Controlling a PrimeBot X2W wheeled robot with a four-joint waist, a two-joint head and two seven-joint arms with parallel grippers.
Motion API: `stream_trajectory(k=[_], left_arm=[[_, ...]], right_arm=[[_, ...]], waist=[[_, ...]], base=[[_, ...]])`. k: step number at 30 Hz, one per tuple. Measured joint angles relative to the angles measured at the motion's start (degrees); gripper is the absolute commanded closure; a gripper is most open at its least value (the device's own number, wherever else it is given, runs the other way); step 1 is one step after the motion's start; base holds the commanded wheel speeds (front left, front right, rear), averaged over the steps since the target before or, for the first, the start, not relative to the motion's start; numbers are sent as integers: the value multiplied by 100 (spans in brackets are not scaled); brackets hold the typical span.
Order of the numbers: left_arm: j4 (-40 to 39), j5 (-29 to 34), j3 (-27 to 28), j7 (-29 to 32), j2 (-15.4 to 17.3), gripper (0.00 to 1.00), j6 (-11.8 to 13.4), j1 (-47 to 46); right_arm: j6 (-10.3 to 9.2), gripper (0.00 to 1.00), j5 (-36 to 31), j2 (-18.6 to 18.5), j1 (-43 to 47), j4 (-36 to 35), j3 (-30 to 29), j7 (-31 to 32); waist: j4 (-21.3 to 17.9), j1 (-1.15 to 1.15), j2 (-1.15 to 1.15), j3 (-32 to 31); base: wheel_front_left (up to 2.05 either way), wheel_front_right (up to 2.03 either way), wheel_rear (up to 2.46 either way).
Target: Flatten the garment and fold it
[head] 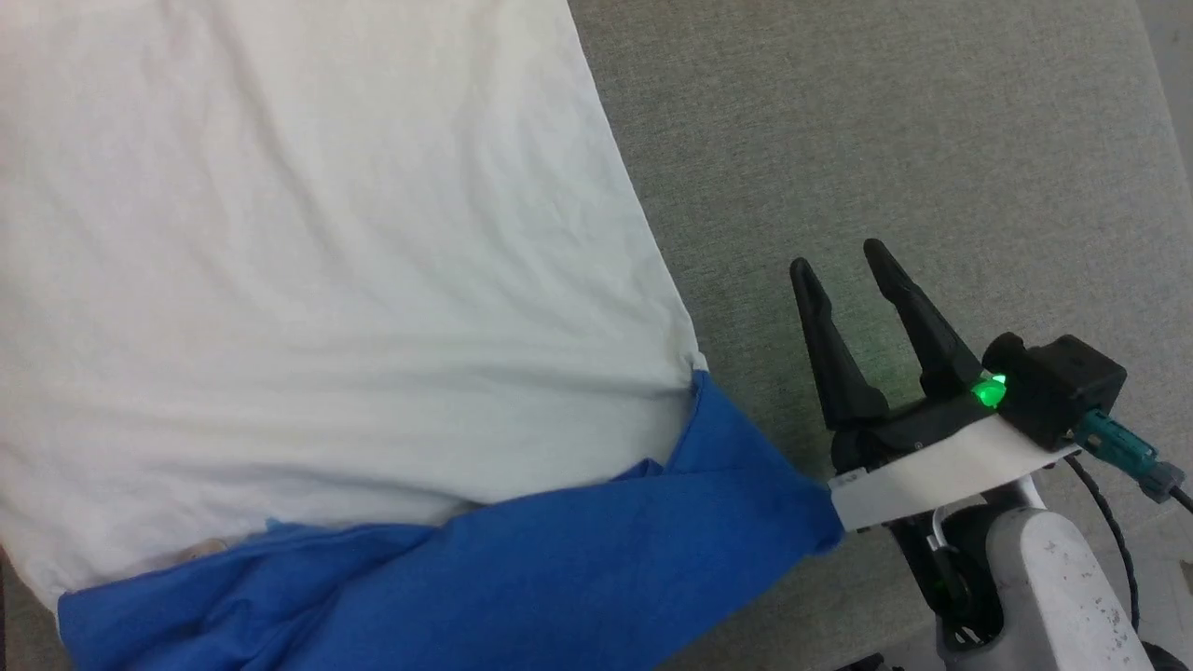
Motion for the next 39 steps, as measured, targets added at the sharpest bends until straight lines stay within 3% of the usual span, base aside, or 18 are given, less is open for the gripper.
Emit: stream_trajectory(k=[2,9,14,25,31,37,38,39], left_arm=[[-88,30,-19,-33,-1,100,0,54],[-123,33,-235,-595,-68,100,-231,157],[12,4,-407,-1053,-292,100,-364,76],[297,-221,-917,-1875,-981,100,-724,-520],[495,-268,-1151,-2287,-1281,100,-905,-805],[708,-299,-1305,-2615,-1448,100,-1028,-1020],[753,-308,-1319,-2665,-1463,100,-1045,-1047],[800,-322,-1333,-2699,-1474,100,-1065,-1076]], right_arm=[[0,0,-2,0,-32,13,9,7],[0,0,-320,-3,-608,2,29,190],[0,0,-468,1,-1763,185,19,471],[0,0,-226,5,-4608,2765,-356,1849],[0,0,-703,7,-5386,4020,-722,2955],[0,0,-1250,5,-5862,4590,-982,3568],[0,13,-1341,8,-5913,4662,-1003,3680],[0,53,-1407,9,-5960,4732,-1012,3809]], waist=[[25,0,0,5],[197,0,0,-26],[412,0,0,-73],[1128,0,0,-25],[1562,0,0,88],[1913,0,0,237],[1958,0,0,269],[1992,0,0,303]], base=[[0,0,0],[0,0,0],[0,0,0],[0,0,0],[0,0,0],[0,0,0],[0,0,0],[0,0,0]])
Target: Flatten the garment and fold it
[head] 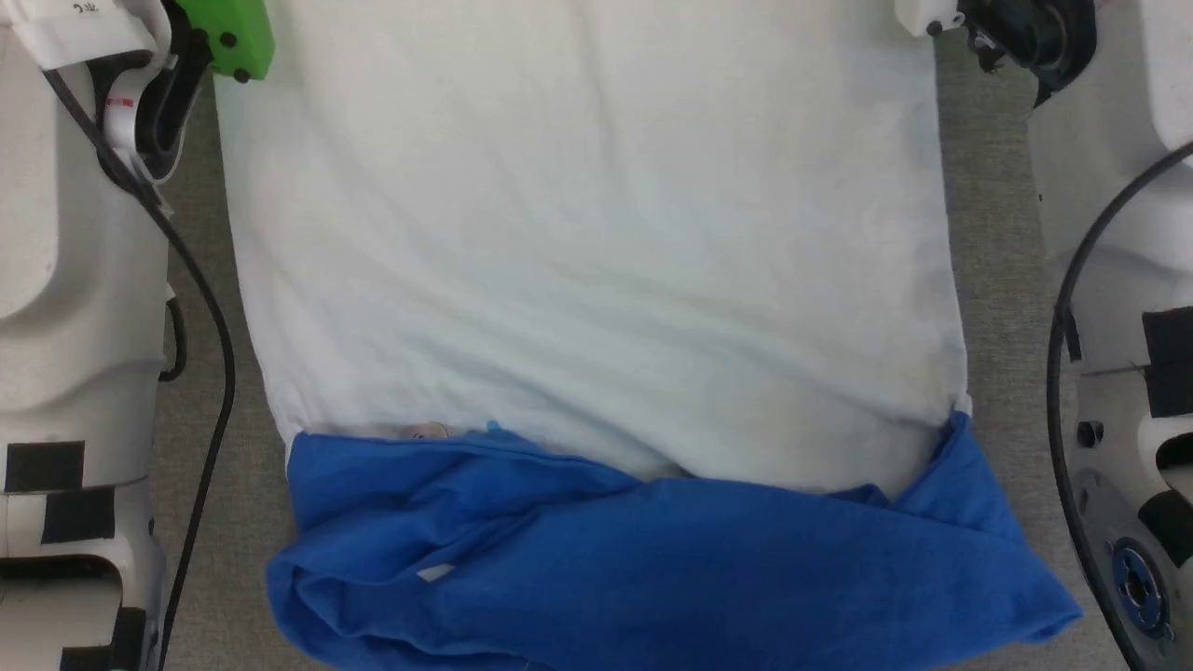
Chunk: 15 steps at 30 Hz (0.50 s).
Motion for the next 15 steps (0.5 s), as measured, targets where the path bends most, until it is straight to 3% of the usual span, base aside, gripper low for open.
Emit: stream_trajectory(k=[1,2,6,15], left_arm=[[32,-8,-13,-36,-7,100,-5,-24],[80,-20,-27,-82,-19,100,-13,-53],[245,-36,-65,-292,-36,100,-60,-145],[453,98,-66,-1167,104,100,-100,-482]], right_arm=[[0,81,-52,1,-25,36,-1,86],[0,100,-108,0,-80,45,-4,167],[1,100,-336,19,-201,-15,-51,222],[1,100,-781,13,-201,-290,-428,-568]], waist=[[22,0,0,27],[46,0,0,59],[70,0,0,139],[-160,0,0,128]], base=[[0,0,0],[0,0,0],[0,0,0],[0,0,0]])
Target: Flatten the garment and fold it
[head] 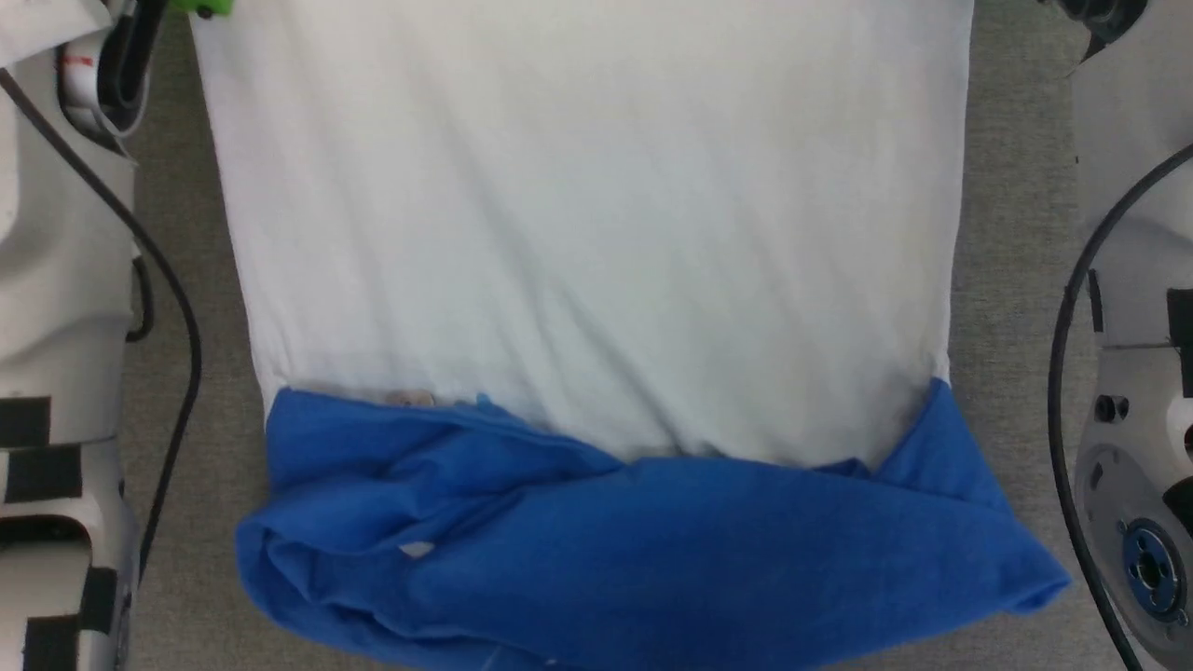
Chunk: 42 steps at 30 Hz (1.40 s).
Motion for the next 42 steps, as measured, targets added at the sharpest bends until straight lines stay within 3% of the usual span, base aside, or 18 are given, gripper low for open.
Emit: stream_trajectory(k=[10,17,24,28,36,42], left_arm=[[225,154,20,-1065,80,100,104,-491],[219,-59,119,-1470,114,100,45,9],[-547,-458,198,-1635,119,100,-18,1657],[-1168,-704,276,-1684,47,100,107,2792],[-2286,-1061,427,-1808,-270,100,542,5119],[-2730,-1235,367,-1730,-492,100,719,6294]], right_arm=[[1,100,-81,-8,-102,-264,-83,-1217],[0,100,519,-172,347,-519,478,-1859],[0,100,1384,-739,1786,-1383,1182,-2131],[0,100,1695,-1006,2824,-2121,1303,-2107],[2,100,1879,-1225,4968,-3615,1125,-1783],[3,100,1781,-1077,6426,-4481,672,-1224]], waist=[[-244,0,0,-183],[-291,0,0,-583],[-247,-1,0,-1200],[-200,-1,0,-1617],[-82,-1,0,-2435],[48,-1,0,-2911]], base=[[0,0,0],[0,0,0],[0,0,0],[0,0,0],[0,0,0],[0,0,0]])
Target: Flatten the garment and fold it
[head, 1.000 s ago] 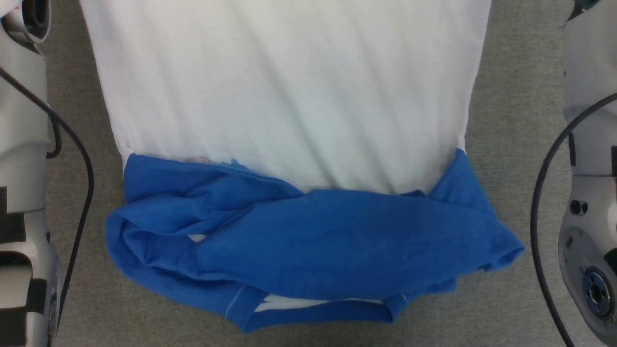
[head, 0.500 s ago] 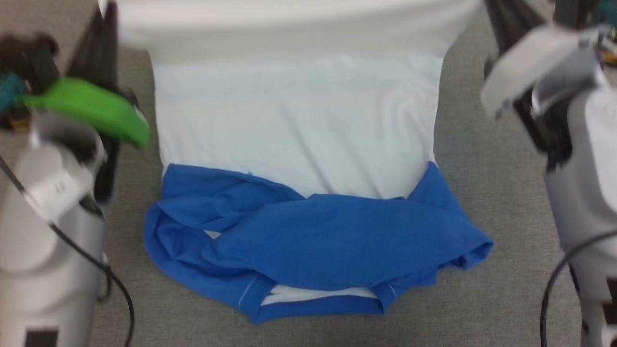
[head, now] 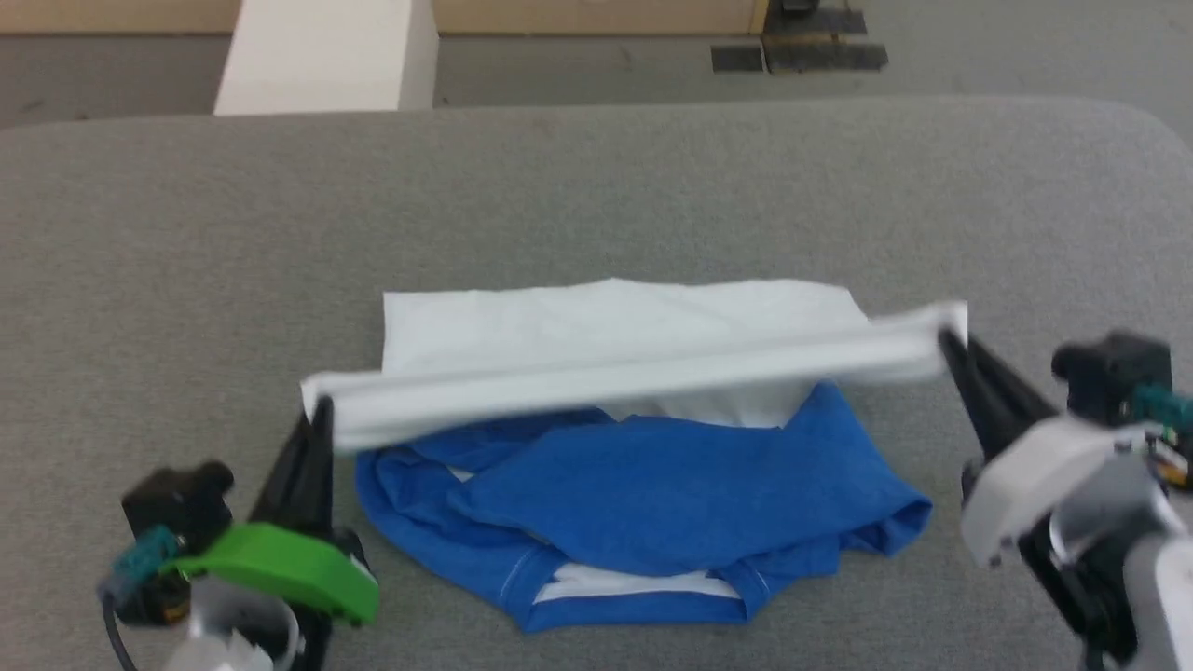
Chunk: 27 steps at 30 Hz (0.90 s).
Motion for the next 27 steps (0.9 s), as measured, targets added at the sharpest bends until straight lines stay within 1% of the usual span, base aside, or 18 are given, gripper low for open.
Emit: stream_trajectory(k=[2,4,9,13,15,18,19,20,21,23,27], left_arm=[[-69,-130,-115,78,-15,100,-76,258],[-46,-186,-181,151,-20,100,-100,439],[189,-271,-298,290,-22,100,-209,703],[579,-383,-393,312,-46,100,-303,764],[824,-414,-450,287,-82,100,-370,760],[1147,-424,-514,214,-154,100,-397,737],[1260,-444,-520,209,-191,94,-404,723],[1346,-449,-534,197,-221,17,-412,711],[1452,-448,-564,193,-246,0,-412,693],[1596,-447,-600,191,-263,0,-413,671],[1717,-431,-594,108,-252,0,-409,667]], right_arm=[[0,100,-46,107,467,-222,-178,230],[0,100,-85,260,843,-378,-334,478],[0,100,-212,667,1567,-526,-546,1069],[0,100,-390,843,1828,-405,-624,1236],[0,100,-452,910,1891,-230,-620,1261],[-1,100,-456,960,1898,77,-572,1206],[-1,76,-453,978,1898,192,-552,1166],[-1,0,-453,989,1897,275,-533,1136],[-1,0,-442,1002,1895,380,-509,1111],[-2,0,-390,1025,1895,500,-494,1106],[-3,0,-323,1039,1906,524,-570,1032]], waist=[[69,0,0,-116],[144,0,0,-187],[299,0,0,-299],[349,0,0,-341],[350,0,0,-358],[337,0,0,-382],[331,0,0,-394],[327,0,0,-406],[324,0,0,-423],[319,0,0,-461],[322,0,0,-561]], base=[[0,0,0],[0,0,0],[0,0,0],[0,0,0],[0,0,0],[0,0,0],[0,0,0],[0,0,0],[0,0,0],[0,0,0],[0,0,0]])
